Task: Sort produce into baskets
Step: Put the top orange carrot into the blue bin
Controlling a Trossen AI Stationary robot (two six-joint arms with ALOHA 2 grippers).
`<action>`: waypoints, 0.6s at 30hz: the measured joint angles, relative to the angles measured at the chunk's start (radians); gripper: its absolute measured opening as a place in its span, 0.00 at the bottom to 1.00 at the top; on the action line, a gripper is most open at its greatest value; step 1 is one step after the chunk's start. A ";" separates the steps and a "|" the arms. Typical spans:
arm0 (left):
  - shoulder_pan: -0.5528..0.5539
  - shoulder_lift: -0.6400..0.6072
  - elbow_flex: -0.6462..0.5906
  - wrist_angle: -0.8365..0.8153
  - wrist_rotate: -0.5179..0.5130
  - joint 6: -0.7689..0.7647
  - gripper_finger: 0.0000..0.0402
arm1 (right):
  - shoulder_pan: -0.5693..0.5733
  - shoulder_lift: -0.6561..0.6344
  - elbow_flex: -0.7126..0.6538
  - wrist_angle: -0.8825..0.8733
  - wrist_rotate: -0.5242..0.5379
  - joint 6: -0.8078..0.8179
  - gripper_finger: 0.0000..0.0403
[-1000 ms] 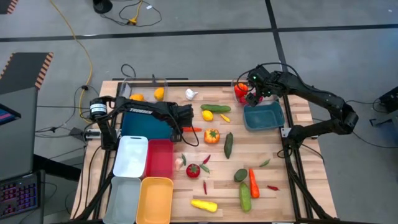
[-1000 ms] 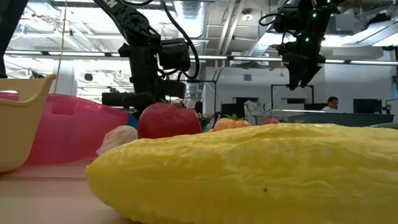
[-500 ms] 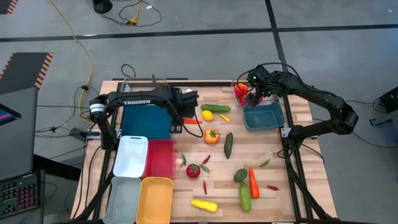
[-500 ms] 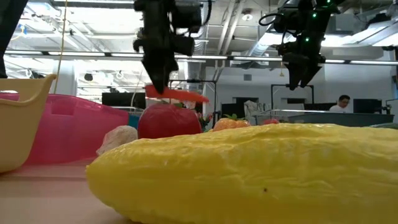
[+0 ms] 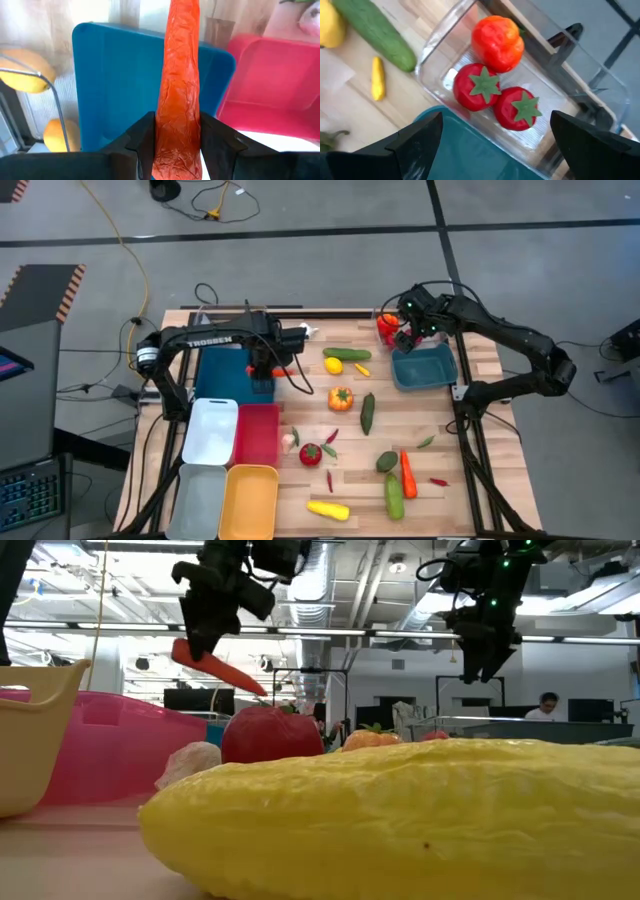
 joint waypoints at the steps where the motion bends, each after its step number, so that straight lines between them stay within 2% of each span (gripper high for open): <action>1: 0.000 -0.002 0.000 0.000 -0.003 -0.017 0.30 | 0.002 0.000 0.000 0.000 -0.002 0.000 0.98; 6: 0.000 -0.005 0.000 0.002 -0.038 -0.089 0.30 | 0.033 0.000 0.000 0.000 -0.002 0.000 0.98; 12: 0.003 -0.028 -0.006 0.008 -0.081 -0.057 0.30 | 0.081 0.000 0.000 -0.003 -0.002 -0.002 0.98; 15: 0.011 -0.077 -0.064 0.004 -0.087 -0.044 0.30 | 0.108 0.000 0.000 -0.005 -0.002 -0.002 0.98; 18: 0.023 -0.152 -0.180 0.003 -0.095 -0.055 0.30 | 0.137 0.000 0.000 -0.005 -0.002 -0.002 0.98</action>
